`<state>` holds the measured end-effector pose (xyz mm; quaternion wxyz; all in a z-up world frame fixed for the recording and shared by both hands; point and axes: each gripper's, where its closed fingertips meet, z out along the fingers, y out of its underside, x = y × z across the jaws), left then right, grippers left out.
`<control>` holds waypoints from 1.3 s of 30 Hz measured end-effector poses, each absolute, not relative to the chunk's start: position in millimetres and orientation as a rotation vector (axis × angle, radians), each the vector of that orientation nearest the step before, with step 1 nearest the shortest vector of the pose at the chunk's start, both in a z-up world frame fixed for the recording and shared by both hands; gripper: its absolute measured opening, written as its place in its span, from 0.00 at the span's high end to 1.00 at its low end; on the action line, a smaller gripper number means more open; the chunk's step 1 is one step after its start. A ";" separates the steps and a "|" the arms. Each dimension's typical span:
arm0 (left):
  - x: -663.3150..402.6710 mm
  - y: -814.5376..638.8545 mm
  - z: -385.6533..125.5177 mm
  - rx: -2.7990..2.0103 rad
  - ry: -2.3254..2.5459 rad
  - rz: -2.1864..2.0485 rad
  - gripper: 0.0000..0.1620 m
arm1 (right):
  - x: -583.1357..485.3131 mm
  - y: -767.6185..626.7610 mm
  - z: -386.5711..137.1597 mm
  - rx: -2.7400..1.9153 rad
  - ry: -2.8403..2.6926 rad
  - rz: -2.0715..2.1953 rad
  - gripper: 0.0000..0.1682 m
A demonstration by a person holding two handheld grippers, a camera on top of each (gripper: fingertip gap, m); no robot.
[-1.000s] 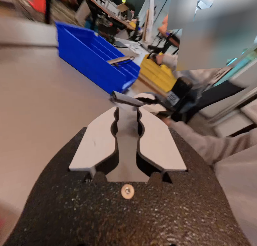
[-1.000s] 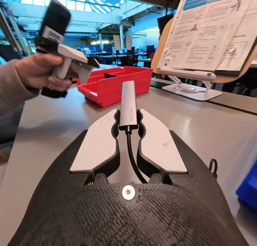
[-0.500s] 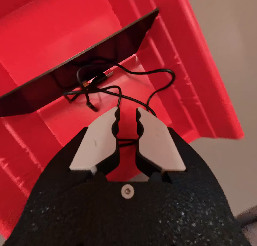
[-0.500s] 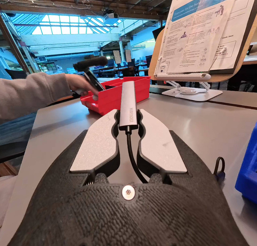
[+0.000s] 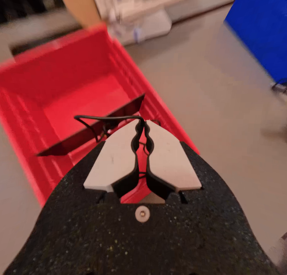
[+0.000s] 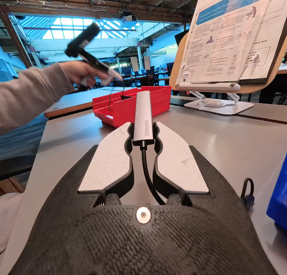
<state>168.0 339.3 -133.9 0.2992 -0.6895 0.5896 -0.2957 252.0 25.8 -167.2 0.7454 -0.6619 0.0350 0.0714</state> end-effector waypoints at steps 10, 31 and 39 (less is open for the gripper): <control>146.1 258.4 154.3 -1.089 1.409 -0.984 0.98 | 256.6 21.7 -164.1 -1.412 0.103 0.177 0.85; 212.3 126.1 -19.6 -0.960 1.925 -1.143 0.98 | 291.6 -10.7 -150.0 -1.208 0.239 0.228 0.85; 146.6 110.0 -149.8 -1.133 2.326 -1.180 0.98 | 285.3 -6.8 -150.6 -1.236 0.196 0.219 0.85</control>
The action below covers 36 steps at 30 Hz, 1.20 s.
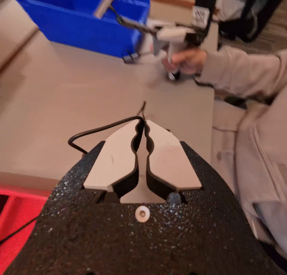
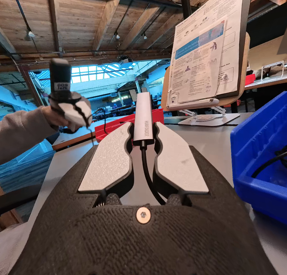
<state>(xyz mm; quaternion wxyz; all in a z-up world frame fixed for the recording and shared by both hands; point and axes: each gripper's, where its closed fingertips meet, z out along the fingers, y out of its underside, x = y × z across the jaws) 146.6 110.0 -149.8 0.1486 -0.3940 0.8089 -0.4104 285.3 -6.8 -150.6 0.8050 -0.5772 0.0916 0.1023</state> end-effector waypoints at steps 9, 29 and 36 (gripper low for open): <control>69.7 135.1 -222.0 -1.001 2.689 -0.645 0.76 | 279.0 -3.3 -151.2 -1.262 0.155 0.204 0.86; 182.0 68.9 -259.0 0.716 2.526 0.347 0.72 | 276.5 -5.5 -149.2 -1.245 0.134 0.219 0.86; 174.7 65.7 -274.9 0.015 3.001 0.080 0.85 | 285.6 -12.7 -146.2 -1.184 0.181 0.258 0.86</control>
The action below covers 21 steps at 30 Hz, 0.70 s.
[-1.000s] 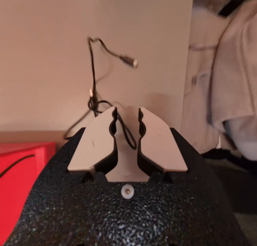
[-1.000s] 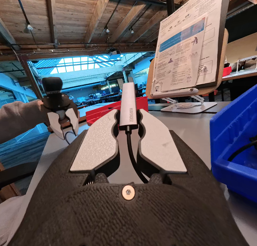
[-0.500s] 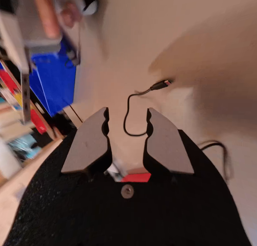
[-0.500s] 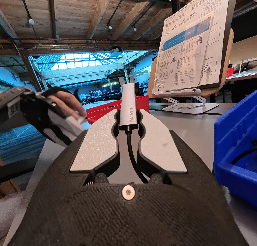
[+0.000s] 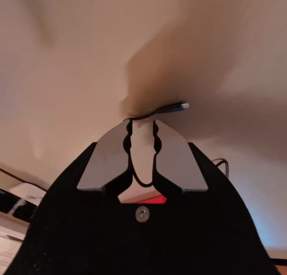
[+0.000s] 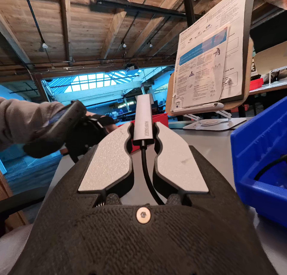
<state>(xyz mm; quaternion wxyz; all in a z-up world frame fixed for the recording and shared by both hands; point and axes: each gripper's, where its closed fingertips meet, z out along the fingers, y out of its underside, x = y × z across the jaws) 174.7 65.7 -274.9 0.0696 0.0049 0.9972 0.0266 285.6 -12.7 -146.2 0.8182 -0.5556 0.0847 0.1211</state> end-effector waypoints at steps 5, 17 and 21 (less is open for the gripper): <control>187.4 58.5 -261.9 -0.238 3.013 -0.208 0.86 | 287.3 -15.8 -144.9 -1.161 0.188 0.262 0.86; 221.4 103.3 -249.0 -0.668 2.916 -0.208 0.98 | 296.6 -23.3 -143.1 -1.111 0.227 0.269 0.86; 296.7 152.9 -158.9 -0.982 2.394 -0.368 0.98 | 299.8 -25.3 -143.1 -1.111 0.236 0.246 0.86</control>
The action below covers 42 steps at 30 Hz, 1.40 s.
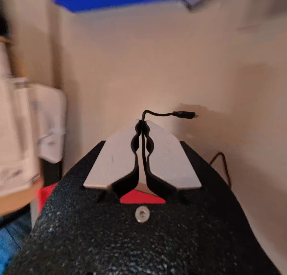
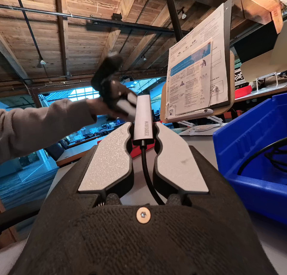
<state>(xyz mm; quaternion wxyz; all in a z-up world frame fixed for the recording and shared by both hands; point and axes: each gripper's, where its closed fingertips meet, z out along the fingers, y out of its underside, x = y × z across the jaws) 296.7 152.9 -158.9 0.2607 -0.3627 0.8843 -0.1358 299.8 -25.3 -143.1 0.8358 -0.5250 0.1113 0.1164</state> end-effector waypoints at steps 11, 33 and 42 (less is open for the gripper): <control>273.0 166.3 -19.7 -0.796 1.530 -0.763 0.99 | 300.9 -25.7 -142.9 -1.105 0.241 0.249 0.86; 87.8 163.8 -262.4 -0.993 1.955 -0.480 0.93 | 292.6 -22.4 -142.3 -1.127 0.190 0.235 0.85; 55.6 156.5 -274.7 -0.828 2.543 -0.391 0.73 | 290.4 -22.3 -141.8 -1.128 0.177 0.232 0.86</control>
